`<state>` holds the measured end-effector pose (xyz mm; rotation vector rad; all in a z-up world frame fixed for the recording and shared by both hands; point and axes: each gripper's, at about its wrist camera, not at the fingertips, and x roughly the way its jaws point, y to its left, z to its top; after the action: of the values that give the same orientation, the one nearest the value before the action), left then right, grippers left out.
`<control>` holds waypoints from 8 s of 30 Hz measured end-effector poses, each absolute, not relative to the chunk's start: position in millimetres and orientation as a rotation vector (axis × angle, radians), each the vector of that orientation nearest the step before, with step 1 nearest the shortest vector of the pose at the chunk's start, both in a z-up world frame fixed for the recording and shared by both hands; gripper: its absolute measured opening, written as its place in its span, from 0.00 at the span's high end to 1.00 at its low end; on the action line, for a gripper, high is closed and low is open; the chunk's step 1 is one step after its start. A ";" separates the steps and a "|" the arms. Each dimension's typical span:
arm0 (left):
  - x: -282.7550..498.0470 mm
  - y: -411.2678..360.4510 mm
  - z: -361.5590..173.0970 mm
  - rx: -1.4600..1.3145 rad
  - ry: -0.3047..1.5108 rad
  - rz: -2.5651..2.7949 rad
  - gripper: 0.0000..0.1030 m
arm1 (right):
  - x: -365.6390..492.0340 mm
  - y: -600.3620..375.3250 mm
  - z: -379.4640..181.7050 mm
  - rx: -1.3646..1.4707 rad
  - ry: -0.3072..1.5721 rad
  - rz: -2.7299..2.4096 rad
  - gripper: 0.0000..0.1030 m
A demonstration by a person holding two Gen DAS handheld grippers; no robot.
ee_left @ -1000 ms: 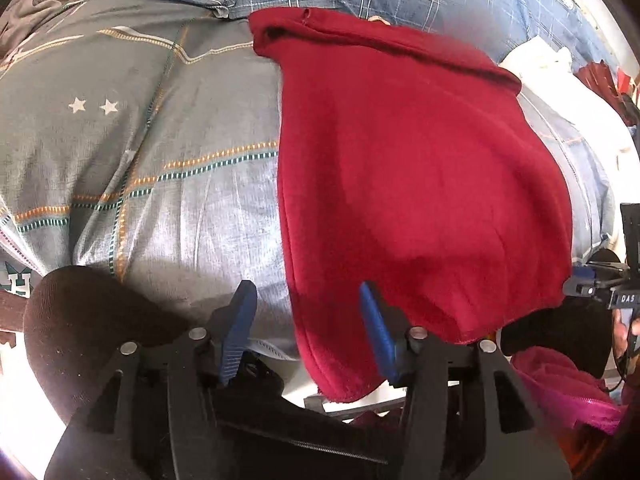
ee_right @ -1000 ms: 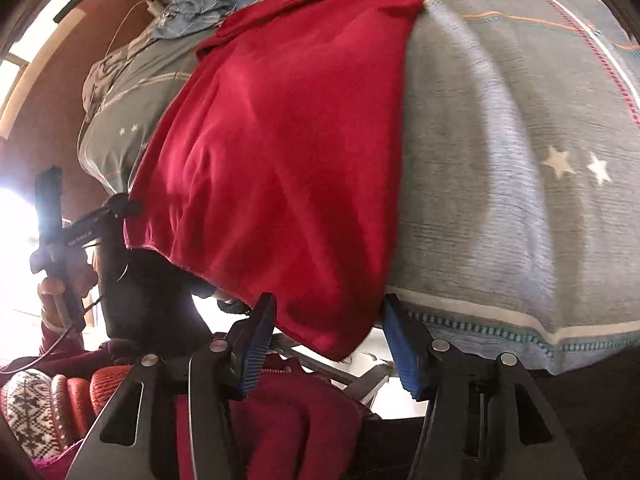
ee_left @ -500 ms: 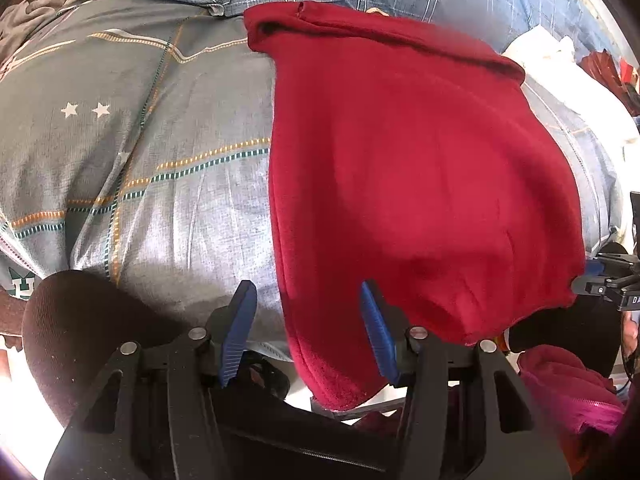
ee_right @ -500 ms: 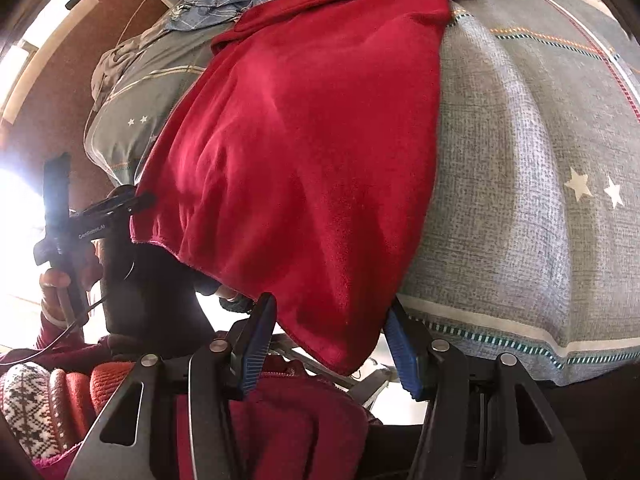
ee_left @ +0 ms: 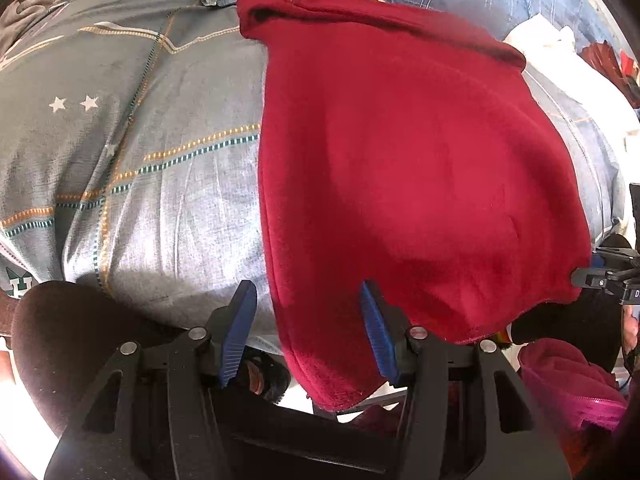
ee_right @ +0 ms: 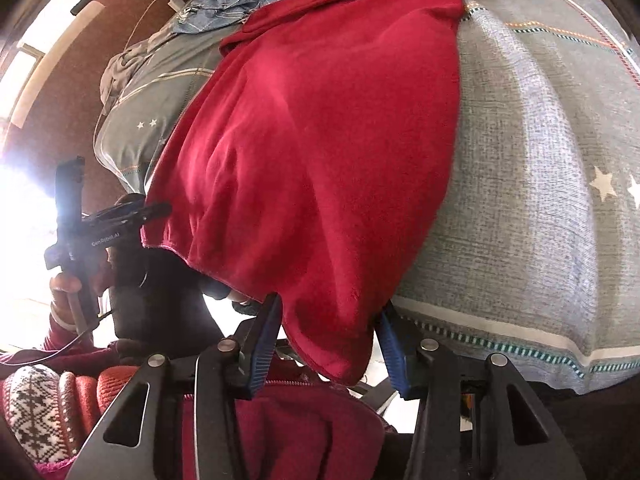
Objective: Fold small clothes
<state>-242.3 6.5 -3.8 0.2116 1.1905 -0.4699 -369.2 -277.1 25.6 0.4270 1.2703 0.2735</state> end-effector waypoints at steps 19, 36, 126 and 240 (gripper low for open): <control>-242.4 10.3 -17.6 0.172 1.255 -0.550 0.92 | -368.1 -254.3 62.0 0.289 1.155 0.345 0.86; -214.9 40.6 51.1 -0.061 1.058 -0.625 0.95 | -353.0 -273.4 127.1 0.289 0.874 0.262 0.88; -50.7 -49.9 130.6 0.015 0.723 -0.396 0.95 | -150.6 -350.5 176.8 0.070 0.624 -0.115 0.94; -51.8 -16.1 22.7 -0.108 1.092 -0.514 0.91 | 69.1 -115.7 1.2 -0.120 0.996 0.168 0.35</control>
<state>-51.8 -16.1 22.7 -0.1077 1.0917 -0.5137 69.1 -115.7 1.2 -0.1204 0.9960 0.1680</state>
